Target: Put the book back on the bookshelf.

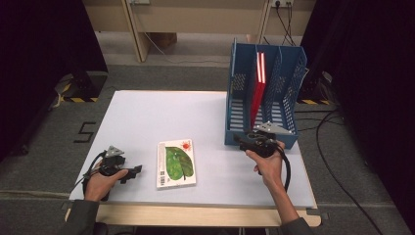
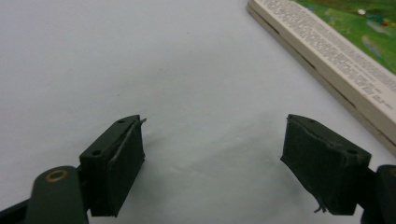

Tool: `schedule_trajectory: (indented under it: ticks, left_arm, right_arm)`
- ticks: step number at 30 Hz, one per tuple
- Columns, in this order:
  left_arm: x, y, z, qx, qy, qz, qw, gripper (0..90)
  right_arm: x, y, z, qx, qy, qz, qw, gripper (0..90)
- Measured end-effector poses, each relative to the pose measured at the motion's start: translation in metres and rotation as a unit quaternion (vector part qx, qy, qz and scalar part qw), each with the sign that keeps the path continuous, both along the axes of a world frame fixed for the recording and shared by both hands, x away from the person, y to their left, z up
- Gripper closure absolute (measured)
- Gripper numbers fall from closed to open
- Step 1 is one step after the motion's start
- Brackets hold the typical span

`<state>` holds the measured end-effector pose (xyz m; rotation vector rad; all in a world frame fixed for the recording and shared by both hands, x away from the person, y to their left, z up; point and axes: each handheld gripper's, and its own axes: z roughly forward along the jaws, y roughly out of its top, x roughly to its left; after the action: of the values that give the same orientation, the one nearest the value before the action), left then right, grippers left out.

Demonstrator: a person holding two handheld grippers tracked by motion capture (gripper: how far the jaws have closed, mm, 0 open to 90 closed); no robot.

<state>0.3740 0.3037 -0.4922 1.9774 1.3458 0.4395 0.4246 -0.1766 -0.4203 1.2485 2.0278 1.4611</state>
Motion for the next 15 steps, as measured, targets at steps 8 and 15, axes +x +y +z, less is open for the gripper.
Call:
schedule_trajectory:
  ticks: [8,15]
  left_arm:
    - [-0.006,-0.018,0.007,-0.028,0.006,-0.034,0.999,24.3]
    - [-0.009,-0.032,0.007,-0.033,0.014,-0.069,0.997,29.2]
  right_arm:
    - [-0.007,0.009,-0.005,0.001,0.005,0.012,0.9999,37.5]
    - [-0.01,0.024,-0.015,-0.002,0.028,0.032,0.9991,35.3]
